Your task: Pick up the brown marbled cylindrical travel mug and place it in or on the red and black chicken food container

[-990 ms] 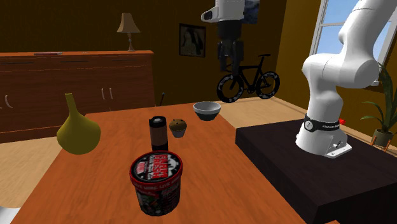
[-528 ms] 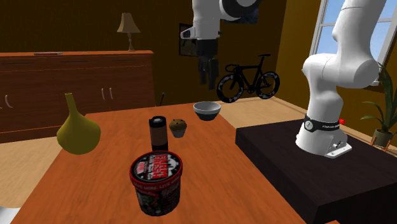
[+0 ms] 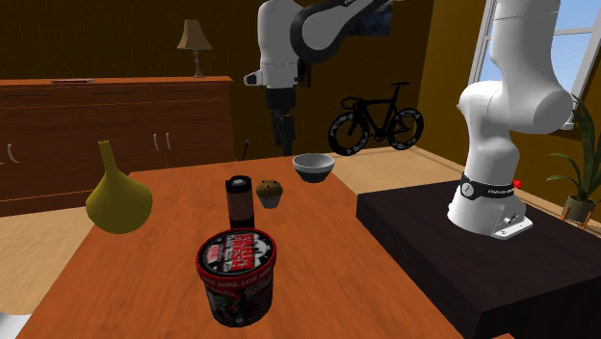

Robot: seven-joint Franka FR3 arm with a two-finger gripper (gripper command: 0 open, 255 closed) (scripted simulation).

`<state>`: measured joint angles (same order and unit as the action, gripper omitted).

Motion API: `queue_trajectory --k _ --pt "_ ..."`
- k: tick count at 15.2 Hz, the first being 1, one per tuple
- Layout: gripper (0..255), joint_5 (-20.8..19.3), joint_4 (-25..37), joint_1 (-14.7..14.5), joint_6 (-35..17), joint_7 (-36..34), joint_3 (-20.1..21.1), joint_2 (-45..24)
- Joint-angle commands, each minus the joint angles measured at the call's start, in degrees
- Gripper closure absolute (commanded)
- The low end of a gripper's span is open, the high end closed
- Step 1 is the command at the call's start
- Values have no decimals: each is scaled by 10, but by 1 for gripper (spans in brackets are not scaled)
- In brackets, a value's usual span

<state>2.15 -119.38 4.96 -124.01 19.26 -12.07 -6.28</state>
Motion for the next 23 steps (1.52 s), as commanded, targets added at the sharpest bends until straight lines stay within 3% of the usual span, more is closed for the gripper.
queue_trajectory --k 1,10,18,23 --pt "0 11 36 8 -9 19 -3 -45" --pt "0 52 233 52 -15 75 3 -247" --pt "0 61 227 57 -58 81 9 -283" --pt "0 61 227 57 -58 81 9 -283"
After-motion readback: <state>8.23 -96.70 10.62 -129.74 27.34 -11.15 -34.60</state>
